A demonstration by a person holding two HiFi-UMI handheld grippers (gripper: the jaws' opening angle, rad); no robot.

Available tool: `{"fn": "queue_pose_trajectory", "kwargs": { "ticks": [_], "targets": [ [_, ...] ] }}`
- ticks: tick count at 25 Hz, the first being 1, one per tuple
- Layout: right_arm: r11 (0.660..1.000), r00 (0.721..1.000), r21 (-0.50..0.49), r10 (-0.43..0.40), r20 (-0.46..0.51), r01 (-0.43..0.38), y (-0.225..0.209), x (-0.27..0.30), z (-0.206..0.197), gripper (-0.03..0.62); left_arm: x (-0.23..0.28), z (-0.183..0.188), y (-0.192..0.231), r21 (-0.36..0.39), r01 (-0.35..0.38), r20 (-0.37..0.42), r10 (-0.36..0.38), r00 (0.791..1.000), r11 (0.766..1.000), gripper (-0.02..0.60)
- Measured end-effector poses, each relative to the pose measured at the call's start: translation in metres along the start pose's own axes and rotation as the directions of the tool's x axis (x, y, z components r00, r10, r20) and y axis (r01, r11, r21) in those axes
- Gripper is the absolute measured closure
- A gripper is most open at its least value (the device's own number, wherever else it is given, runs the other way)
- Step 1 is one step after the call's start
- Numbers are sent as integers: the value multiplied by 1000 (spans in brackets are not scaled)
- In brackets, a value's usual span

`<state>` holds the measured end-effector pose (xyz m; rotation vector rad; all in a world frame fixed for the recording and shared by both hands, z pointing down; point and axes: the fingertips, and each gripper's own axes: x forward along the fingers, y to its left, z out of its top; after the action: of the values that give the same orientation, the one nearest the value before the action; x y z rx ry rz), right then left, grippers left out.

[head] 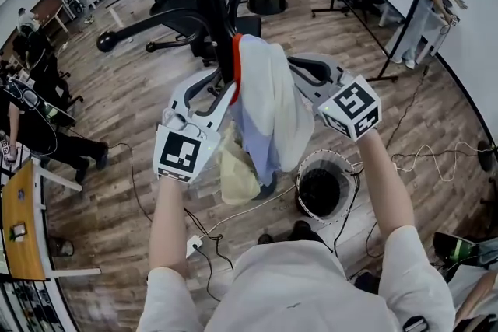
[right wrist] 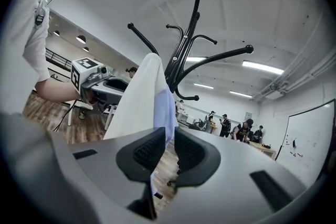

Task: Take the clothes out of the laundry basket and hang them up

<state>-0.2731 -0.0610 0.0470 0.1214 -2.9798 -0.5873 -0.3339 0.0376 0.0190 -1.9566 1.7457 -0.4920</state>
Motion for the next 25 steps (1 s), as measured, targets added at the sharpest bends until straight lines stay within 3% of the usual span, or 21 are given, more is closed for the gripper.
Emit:
{"fn": "queue_pose_trajectory", "kwargs": {
  "ticks": [13, 25],
  "targets": [
    [984, 985, 46, -170, -30, 171, 13, -64, -3, 537, -26, 13, -42, -64, 113, 72, -109, 991, 991, 456],
    [970, 978, 125, -208, -26, 210, 60, -107, -15, 545, -35, 16, -90, -209, 180, 135, -154, 979, 961, 485]
  ]
}}
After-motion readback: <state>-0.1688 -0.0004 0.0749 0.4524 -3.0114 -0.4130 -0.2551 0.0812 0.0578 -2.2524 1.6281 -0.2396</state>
